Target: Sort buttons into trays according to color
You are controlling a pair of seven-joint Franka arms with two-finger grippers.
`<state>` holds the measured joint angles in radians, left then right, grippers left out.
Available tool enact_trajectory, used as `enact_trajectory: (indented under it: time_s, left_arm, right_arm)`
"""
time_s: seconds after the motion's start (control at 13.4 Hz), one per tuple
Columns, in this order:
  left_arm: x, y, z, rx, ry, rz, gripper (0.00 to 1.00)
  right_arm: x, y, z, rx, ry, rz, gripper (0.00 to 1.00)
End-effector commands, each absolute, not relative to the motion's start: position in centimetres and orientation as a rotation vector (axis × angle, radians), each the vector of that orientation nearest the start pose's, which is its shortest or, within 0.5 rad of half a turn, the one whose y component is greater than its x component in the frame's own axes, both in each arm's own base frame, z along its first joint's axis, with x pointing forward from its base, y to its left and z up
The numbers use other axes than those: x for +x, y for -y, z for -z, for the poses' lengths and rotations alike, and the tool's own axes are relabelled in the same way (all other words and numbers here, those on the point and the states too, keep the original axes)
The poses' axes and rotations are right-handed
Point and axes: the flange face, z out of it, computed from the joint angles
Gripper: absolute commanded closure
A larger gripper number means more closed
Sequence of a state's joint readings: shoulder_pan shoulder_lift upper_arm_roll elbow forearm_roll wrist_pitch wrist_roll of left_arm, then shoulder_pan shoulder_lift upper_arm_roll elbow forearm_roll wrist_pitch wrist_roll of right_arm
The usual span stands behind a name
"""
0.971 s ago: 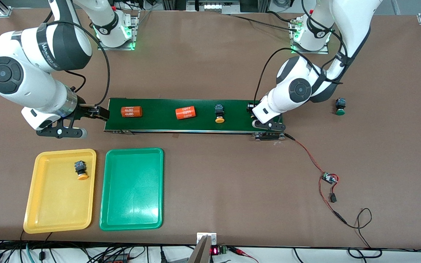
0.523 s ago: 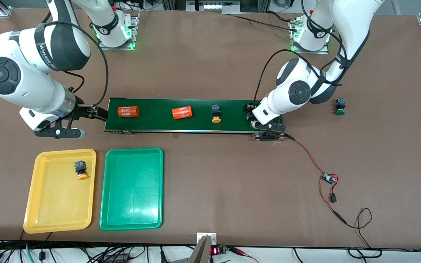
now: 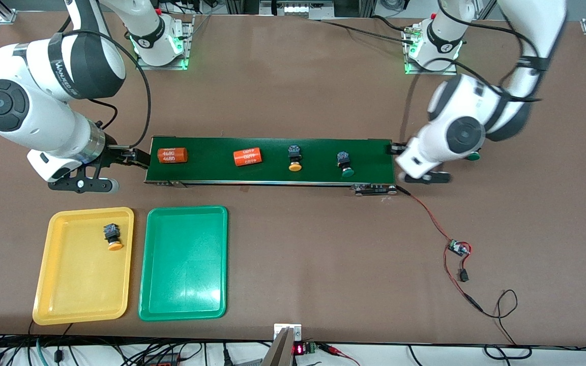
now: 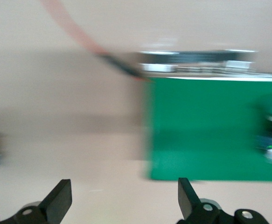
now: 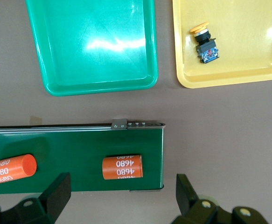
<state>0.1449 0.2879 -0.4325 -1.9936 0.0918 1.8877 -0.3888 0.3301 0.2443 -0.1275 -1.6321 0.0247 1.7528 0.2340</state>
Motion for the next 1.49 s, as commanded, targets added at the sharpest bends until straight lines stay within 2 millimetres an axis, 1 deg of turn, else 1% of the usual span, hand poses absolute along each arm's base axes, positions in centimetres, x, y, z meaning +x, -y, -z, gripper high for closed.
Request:
enact_trajectory:
  time_s: [0.0,0.07,0.15,0.22,0.3,0.45,0.52,0.6,0.75,0.82,0.9,0.97,1.05,1.12,1.19,1.34,1.42]
  left_arm:
    - [53.1,8.8,-28.6,-2.87,0.05,-0.656,0.0]
    - [52.6,6.9,-27.3,-2.862,-0.005,-0.728,0.0]
    - [52.2,4.3,-26.0,-2.862,-0.008,-0.776,0.0]
    - [51.9,2.3,-25.0,-2.86,-0.012,-0.814,0.0]
    - [51.5,0.1,-24.0,-2.871,-0.039,-0.833,0.0]
    - [50.0,-4.1,-22.1,-2.92,-0.139,-0.822,0.0]
    - [49.0,-5.8,-21.3,-2.945,-0.167,-0.774,0.0]
    - [47.6,-6.8,-20.6,-2.963,-0.153,-0.714,0.0]
    - [46.1,-7.3,-20.9,-2.995,-0.145,-0.557,0.0]
    - [45.8,-7.2,-20.9,-3.005,-0.155,-0.504,0.0]
    - [45.5,-7.7,-20.5,-3.012,-0.169,-0.481,0.0]
    - [44.9,-8.0,-19.9,-3.02,-0.194,-0.452,0.0]
    - [43.7,-8.0,-18.9,-3.031,-0.223,-0.428,0.0]
    - [42.7,-8.0,-18.1,-3.037,-0.227,-0.421,0.0]
    - [42.1,-8.1,-17.8,-3.038,-0.226,-0.435,0.0]
    - [41.1,-8.3,-16.9,-3.042,-0.233,-0.473,0.0]
    - [41.0,-8.3,-16.5,-3.044,-0.236,-0.469,0.06]
  right_arm:
    - [60.4,-13.6,-46.6,-3.167,-0.028,-0.173,0.0]
    - [60.4,-13.9,-46.7,-3.167,-0.024,-0.169,0.0]
    - [60.3,-14.2,-46.9,-3.166,-0.016,-0.164,0.0]
    - [60.3,-14.5,-47.0,-3.16,-0.011,-0.156,0.0]
    - [60.2,-15.5,-47.4,-3.147,-0.012,-0.134,0.0]
    - [59.6,-18.3,-48.2,-3.139,0.059,-0.103,0.0]
    - [59.3,-20.1,-49.0,-3.134,0.098,-0.076,0.0]
    - [59.2,-21.1,-49.4,-3.133,0.128,-0.053,0.0]
    - [59.6,-21.2,-49.3,-3.126,0.125,-0.014,0.0]
    - [59.7,-21.3,-49.0,-3.128,0.127,-0.023,0.0]
    - [59.6,-21.5,-48.8,-3.127,0.129,-0.028,0.0]
    - [59.4,-22.4,-48.1,-3.131,0.148,-0.049,0.0]
    - [58.6,-24.7,-47.4,-3.132,0.193,-0.067,0.0]
    - [57.8,-26.7,-47.2,-3.133,0.167,-0.077,0.0]
    - [57.2,-29.0,-45.8,-3.143,0.116,-0.094,0.0]
    - [55.4,-32.5,-44.7,-3.145,0.112,-0.092,0.0]
    - [54.8,-33.4,-44.4,-3.144,0.128,-0.095,0.0]
